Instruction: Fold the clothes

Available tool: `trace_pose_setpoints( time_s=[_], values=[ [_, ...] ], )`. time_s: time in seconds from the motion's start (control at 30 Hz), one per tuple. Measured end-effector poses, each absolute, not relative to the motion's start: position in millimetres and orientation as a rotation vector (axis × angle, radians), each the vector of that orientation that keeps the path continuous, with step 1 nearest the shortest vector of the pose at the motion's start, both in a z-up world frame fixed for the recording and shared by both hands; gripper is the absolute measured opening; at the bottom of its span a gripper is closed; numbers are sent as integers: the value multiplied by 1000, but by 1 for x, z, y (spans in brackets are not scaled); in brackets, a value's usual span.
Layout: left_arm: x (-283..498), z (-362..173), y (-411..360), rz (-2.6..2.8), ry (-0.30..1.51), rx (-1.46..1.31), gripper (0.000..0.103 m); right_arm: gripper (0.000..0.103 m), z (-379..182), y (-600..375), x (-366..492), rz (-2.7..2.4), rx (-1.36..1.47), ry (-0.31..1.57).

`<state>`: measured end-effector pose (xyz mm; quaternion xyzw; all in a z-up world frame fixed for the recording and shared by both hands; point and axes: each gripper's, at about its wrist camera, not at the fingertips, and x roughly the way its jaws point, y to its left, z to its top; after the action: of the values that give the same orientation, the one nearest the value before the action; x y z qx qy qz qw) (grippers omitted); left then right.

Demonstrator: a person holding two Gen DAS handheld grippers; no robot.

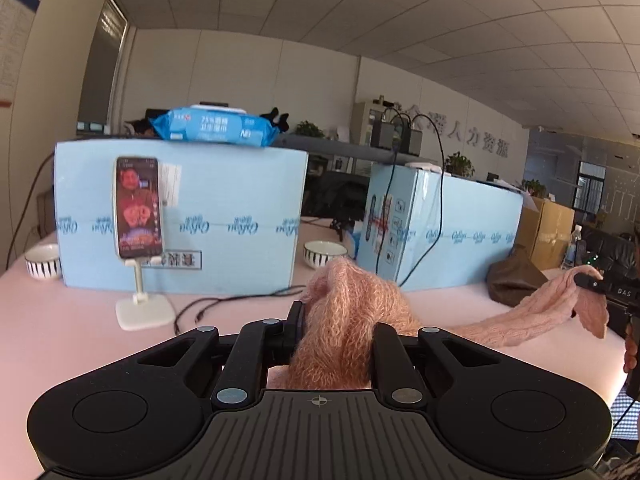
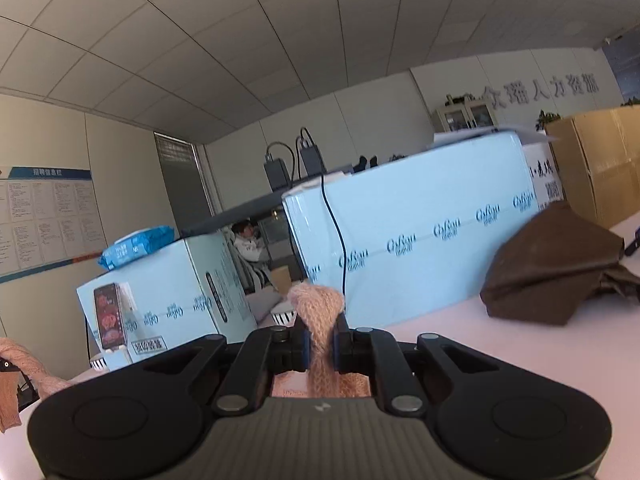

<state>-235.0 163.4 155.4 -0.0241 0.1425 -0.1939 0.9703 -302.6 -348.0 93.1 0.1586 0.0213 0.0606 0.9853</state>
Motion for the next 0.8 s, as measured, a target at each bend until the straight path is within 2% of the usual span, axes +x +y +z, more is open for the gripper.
trace_pose_setpoints(
  time_s=[0.27, 0.53, 0.7, 0.8],
  values=[
    [-253, 187, 160, -319, 140, 5, 12, 11, 140, -338, -322, 135, 247, -168],
    [-297, 210, 182, -316, -23, -89, 13, 13, 163, -345, -368, 222, 258, -338],
    [-273, 215, 184, -286, 71, -109, 14, 15, 168, -349, -335, 197, 280, -216],
    [-225, 205, 179, -219, 213, -89, 14, 15, 160, -349, -295, 210, 282, -102]
  ],
)
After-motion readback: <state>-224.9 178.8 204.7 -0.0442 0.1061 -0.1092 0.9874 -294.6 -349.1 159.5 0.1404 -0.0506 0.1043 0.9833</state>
